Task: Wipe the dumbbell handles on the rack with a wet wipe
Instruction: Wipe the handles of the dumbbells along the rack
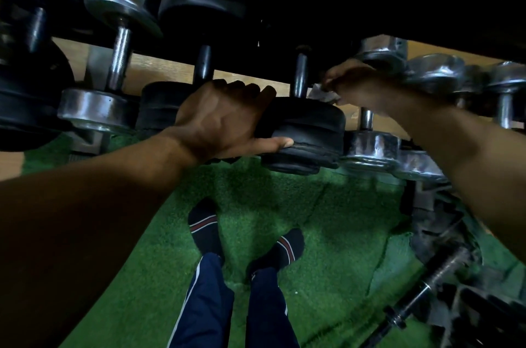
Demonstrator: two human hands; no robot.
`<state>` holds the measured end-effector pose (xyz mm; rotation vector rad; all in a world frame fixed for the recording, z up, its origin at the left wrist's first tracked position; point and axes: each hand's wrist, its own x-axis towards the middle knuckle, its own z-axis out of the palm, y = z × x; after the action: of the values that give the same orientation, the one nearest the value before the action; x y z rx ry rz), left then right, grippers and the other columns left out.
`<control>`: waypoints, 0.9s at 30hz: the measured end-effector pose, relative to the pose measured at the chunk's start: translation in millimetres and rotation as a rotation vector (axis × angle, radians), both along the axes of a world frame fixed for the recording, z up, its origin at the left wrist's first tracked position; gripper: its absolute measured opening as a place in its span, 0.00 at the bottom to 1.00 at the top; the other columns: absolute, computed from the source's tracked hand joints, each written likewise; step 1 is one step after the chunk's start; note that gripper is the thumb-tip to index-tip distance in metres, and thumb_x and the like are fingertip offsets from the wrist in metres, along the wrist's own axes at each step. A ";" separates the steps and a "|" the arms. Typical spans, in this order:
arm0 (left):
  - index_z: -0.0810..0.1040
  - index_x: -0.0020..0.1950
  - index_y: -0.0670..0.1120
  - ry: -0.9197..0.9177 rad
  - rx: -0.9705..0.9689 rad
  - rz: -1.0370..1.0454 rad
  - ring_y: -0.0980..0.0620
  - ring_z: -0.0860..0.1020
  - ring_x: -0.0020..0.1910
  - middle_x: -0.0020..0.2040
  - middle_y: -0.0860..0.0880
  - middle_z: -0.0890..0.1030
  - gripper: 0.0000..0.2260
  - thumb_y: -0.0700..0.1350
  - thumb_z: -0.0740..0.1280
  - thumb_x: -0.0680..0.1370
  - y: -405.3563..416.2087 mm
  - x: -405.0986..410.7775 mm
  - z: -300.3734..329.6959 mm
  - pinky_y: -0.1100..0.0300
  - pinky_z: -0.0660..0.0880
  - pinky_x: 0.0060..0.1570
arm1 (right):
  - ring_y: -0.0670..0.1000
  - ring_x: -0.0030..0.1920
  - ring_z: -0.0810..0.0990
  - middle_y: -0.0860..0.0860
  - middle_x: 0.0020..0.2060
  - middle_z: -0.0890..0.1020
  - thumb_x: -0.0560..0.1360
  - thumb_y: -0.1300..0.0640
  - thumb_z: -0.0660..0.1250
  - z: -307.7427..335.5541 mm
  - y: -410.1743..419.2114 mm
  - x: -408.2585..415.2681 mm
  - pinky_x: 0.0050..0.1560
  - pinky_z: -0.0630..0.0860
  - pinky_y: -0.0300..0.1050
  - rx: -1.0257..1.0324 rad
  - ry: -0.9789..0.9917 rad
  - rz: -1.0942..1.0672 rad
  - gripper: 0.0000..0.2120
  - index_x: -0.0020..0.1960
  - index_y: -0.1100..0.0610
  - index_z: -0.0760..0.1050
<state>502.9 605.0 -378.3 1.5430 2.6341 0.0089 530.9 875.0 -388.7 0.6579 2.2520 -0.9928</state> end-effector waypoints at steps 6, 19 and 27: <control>0.72 0.61 0.46 -0.017 0.028 -0.010 0.42 0.80 0.41 0.45 0.44 0.81 0.37 0.77 0.47 0.77 1.3 1.7 -0.1 0.56 0.66 0.35 | 0.53 0.37 0.79 0.54 0.36 0.78 0.76 0.64 0.64 -21.8 -19.7 2.7 0.47 0.77 0.48 -0.366 -0.172 -0.422 0.09 0.40 0.55 0.79; 0.73 0.61 0.47 0.031 -0.080 -0.010 0.44 0.80 0.39 0.43 0.46 0.80 0.36 0.77 0.47 0.78 3.7 0.7 8.4 0.57 0.61 0.33 | 0.54 0.47 0.85 0.55 0.47 0.84 0.75 0.65 0.66 -31.4 -31.5 35.5 0.55 0.82 0.51 -0.303 0.417 -0.626 0.10 0.55 0.58 0.79; 0.73 0.62 0.47 0.054 -0.063 -0.017 0.44 0.81 0.41 0.43 0.46 0.80 0.37 0.77 0.47 0.78 1.4 1.9 5.3 0.57 0.62 0.34 | 0.48 0.50 0.82 0.52 0.49 0.84 0.77 0.63 0.68 -32.2 -36.3 60.6 0.57 0.78 0.47 -0.337 0.439 -0.766 0.07 0.52 0.54 0.80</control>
<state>504.9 606.4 -373.0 1.5675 2.6344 -0.1180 591.5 838.7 -420.9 1.2863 2.1034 -1.9971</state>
